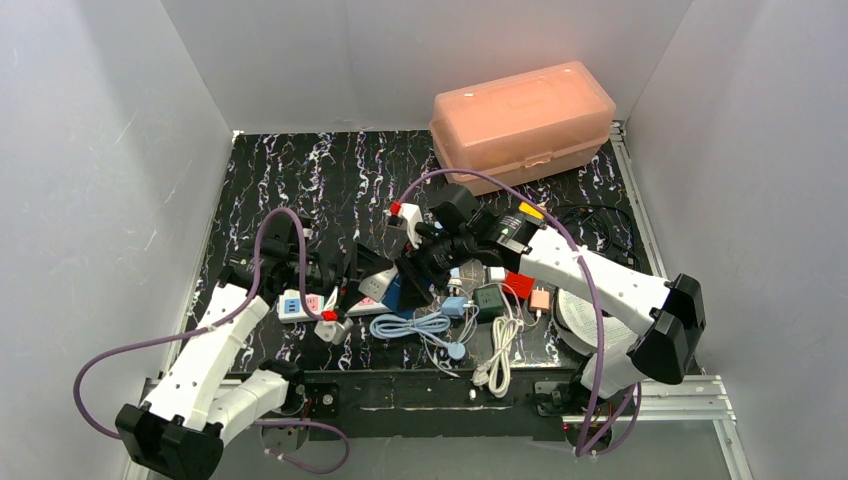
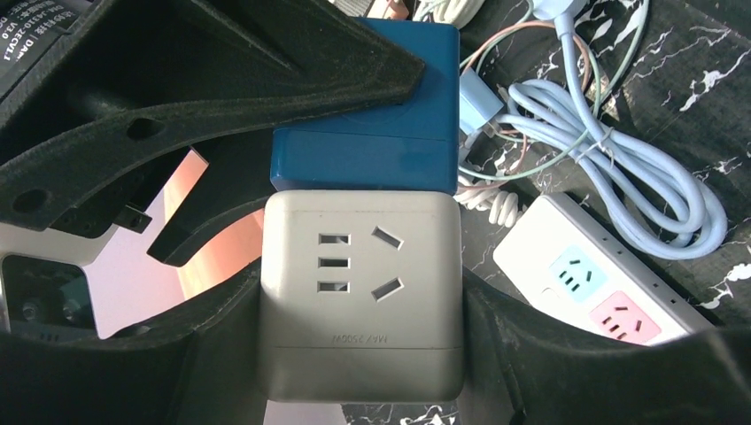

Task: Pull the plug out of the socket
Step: Remove the plug from the socket, then place the plug at the center of the board.

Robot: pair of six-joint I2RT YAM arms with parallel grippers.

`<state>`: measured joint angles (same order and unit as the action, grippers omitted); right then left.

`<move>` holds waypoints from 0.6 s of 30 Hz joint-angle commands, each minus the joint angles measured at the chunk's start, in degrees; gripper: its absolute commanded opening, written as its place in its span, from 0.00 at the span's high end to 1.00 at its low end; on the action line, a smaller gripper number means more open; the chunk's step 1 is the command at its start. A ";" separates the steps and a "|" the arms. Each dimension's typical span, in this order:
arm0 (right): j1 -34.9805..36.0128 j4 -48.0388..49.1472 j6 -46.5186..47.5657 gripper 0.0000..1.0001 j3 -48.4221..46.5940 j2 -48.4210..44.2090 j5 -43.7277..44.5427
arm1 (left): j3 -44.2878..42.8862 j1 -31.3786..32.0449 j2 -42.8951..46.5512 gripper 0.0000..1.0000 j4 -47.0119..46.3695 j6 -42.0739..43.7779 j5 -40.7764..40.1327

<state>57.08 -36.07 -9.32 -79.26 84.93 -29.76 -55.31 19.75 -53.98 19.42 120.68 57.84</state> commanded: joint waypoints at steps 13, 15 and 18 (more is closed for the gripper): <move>2.86 -17.54 1.95 0.99 2.84 -7.58 -11.43 | -2.39 -5.61 -5.26 1.00 6.79 32.09 -2.51; 2.82 -17.68 1.93 0.99 3.68 -8.64 -11.39 | -1.90 -6.53 -5.61 1.00 6.12 32.00 -1.91; 2.86 -17.47 2.02 0.99 4.52 -9.42 -10.95 | -1.65 -7.13 -5.75 1.00 4.84 31.03 -1.99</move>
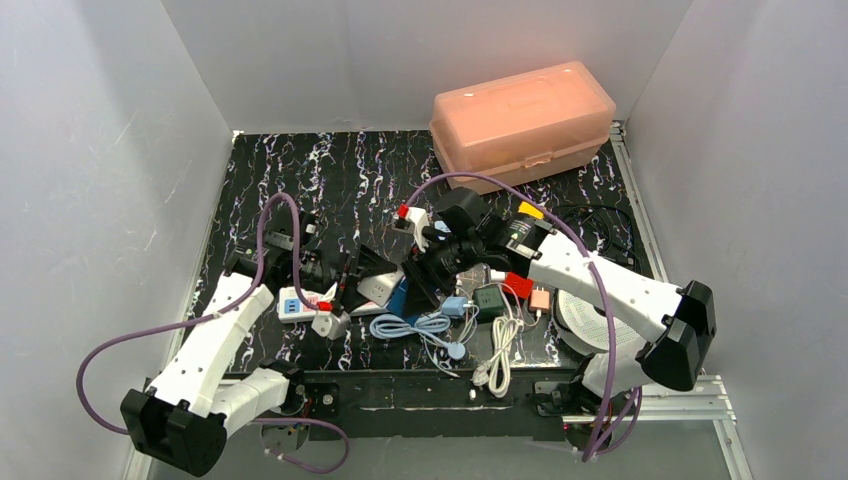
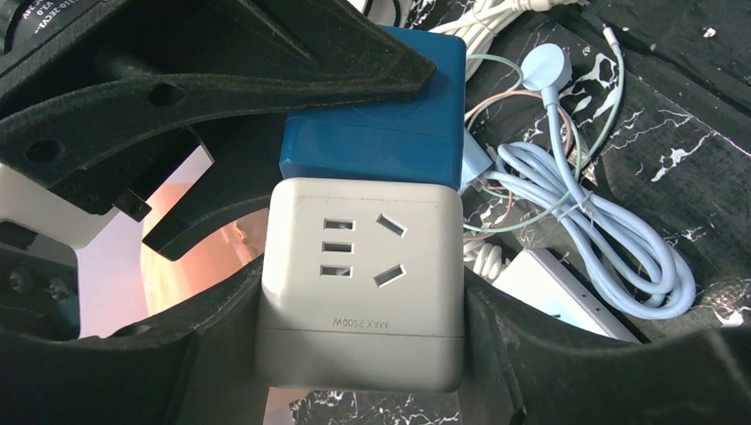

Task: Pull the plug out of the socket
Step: Place the plug at the center of the board.

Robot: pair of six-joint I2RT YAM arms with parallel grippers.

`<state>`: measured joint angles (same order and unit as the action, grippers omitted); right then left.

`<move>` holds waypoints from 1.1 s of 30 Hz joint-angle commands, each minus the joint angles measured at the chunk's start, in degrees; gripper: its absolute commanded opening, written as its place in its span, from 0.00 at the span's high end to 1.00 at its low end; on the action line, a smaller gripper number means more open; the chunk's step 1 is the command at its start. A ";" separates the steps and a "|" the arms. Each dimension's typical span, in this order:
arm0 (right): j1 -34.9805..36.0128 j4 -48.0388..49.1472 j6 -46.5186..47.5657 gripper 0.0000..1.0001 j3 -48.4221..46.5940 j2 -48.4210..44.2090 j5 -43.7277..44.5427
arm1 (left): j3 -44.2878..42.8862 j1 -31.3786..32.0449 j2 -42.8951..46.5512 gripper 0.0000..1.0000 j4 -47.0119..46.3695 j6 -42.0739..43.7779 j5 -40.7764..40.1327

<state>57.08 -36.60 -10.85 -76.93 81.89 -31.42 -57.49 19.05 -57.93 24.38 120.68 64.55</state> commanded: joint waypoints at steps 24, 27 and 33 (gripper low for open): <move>1.85 -21.13 4.92 0.99 1.31 -6.39 -6.13 | 1.58 -12.02 -1.66 1.00 2.60 34.70 -3.54; -1.58 -18.67 4.42 0.99 -0.73 -5.60 -0.48 | 4.02 -12.02 -2.77 1.00 -0.24 33.59 -7.91; -13.05 -10.66 1.14 0.99 -1.93 -4.59 11.90 | 7.51 -11.85 -6.80 1.00 -9.36 12.98 -21.91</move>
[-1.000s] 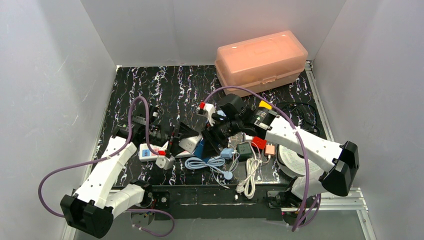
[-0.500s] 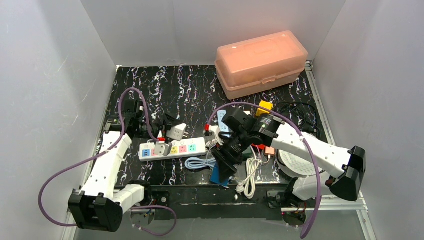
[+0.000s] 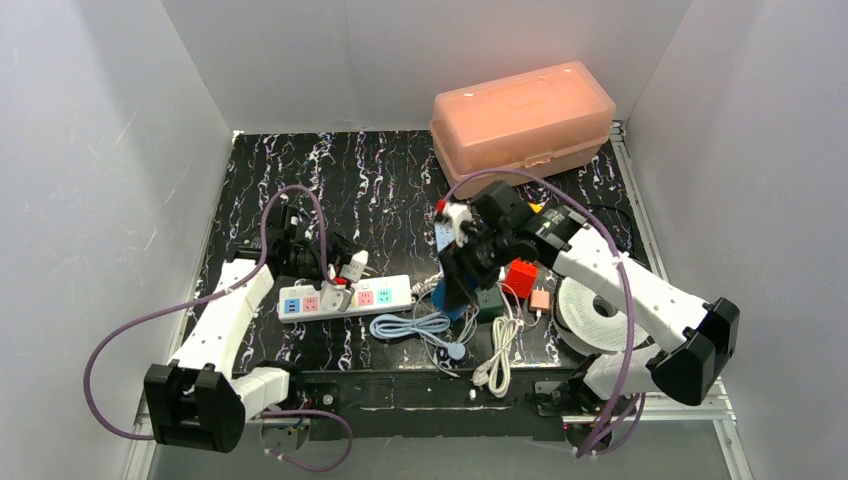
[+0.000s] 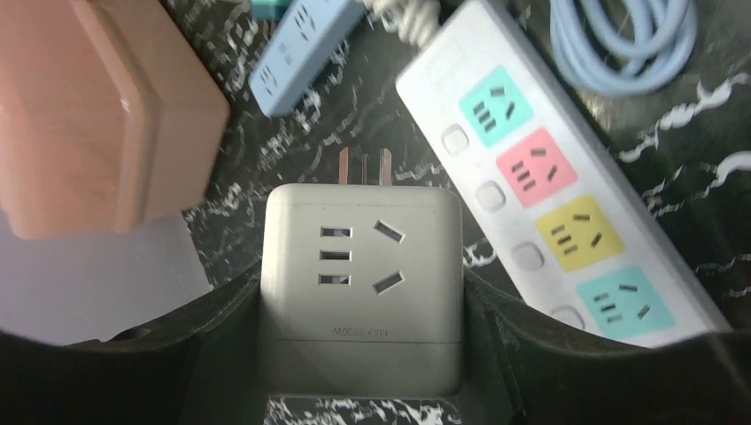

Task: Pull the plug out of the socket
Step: Place the plug at the center of the board.

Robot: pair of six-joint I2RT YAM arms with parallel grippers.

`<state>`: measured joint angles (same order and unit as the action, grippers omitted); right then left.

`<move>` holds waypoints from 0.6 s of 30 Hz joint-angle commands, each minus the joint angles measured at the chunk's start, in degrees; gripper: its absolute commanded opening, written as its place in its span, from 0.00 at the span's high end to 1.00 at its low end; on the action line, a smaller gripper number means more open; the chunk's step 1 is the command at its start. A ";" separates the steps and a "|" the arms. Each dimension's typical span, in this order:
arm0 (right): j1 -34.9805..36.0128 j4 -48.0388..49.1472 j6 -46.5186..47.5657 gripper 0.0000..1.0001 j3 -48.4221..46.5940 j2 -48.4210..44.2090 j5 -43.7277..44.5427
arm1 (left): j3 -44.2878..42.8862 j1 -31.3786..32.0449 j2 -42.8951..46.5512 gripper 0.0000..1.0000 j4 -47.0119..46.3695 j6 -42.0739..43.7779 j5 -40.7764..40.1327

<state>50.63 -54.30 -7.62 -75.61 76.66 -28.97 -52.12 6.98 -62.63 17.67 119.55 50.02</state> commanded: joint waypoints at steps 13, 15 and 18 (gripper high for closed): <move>-17.21 16.24 -5.11 0.99 -0.79 10.48 26.05 | -5.00 0.50 -22.35 0.95 -11.22 -10.61 -25.62; -18.16 17.38 -4.92 0.99 -0.51 11.81 26.15 | -5.79 0.48 -24.42 0.96 -12.01 -12.18 -26.85; -19.03 18.73 -4.78 0.99 -0.96 14.61 27.01 | -7.15 0.55 -27.40 0.93 -11.90 -13.94 -29.25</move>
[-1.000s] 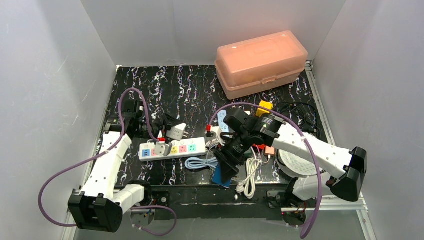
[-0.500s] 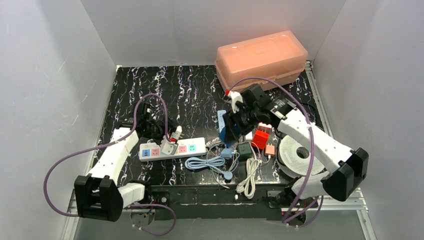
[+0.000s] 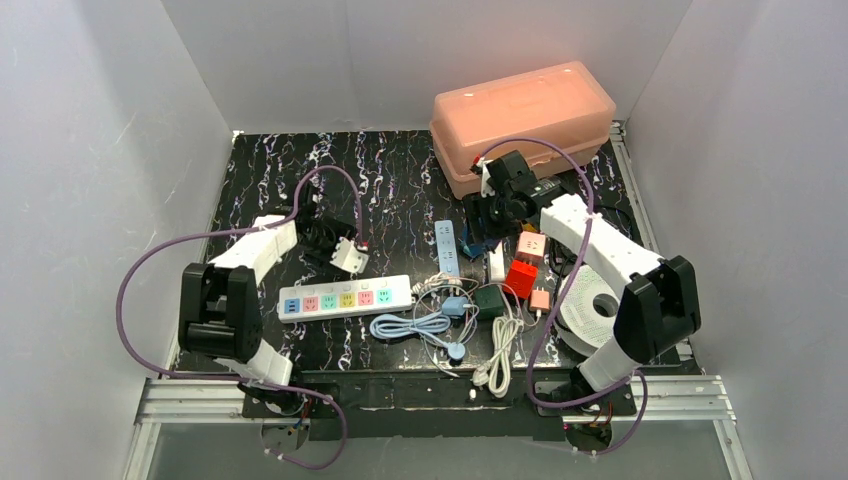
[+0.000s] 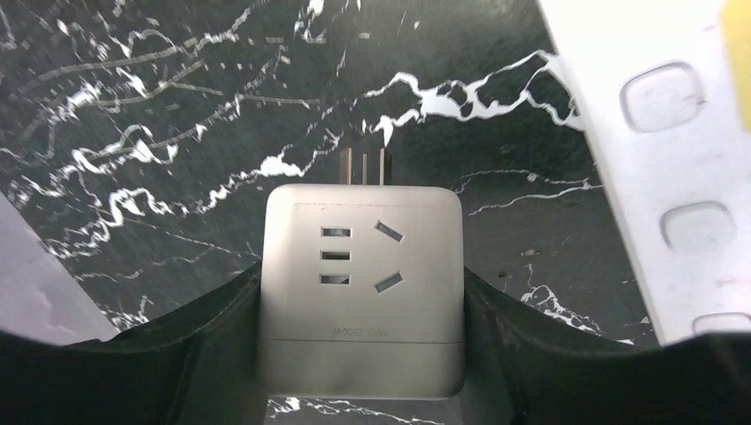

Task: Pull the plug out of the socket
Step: Place the plug at the center of the board.

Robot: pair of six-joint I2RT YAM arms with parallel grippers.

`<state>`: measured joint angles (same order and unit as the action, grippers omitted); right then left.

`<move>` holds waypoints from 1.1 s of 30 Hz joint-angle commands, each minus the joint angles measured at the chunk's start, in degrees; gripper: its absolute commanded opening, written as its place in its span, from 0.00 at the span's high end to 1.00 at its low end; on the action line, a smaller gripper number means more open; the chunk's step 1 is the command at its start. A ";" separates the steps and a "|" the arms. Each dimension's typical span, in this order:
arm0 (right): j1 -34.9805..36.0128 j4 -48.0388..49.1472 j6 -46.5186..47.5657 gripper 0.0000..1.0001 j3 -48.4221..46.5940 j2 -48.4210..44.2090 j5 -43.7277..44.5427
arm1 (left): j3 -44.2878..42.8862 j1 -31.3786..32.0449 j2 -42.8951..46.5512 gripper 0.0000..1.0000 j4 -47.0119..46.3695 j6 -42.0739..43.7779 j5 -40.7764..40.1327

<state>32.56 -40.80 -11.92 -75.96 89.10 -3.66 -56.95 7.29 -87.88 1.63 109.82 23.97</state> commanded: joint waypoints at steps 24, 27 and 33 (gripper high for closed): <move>-1.18 9.50 -2.65 0.26 -3.66 12.65 0.64 | -13.00 1.84 -8.43 0.02 14.47 -29.64 -5.75; -1.17 9.39 -2.88 0.20 -3.87 11.80 0.66 | -17.20 1.74 -8.24 0.02 19.28 -36.67 -5.27; -1.10 8.78 -3.16 0.16 -3.85 9.60 1.17 | -27.35 1.57 -6.71 0.02 28.77 -55.69 -3.19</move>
<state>31.38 -32.88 -14.48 -77.49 102.24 -2.76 -79.44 8.88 -97.12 17.02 69.08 17.30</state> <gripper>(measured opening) 0.834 0.981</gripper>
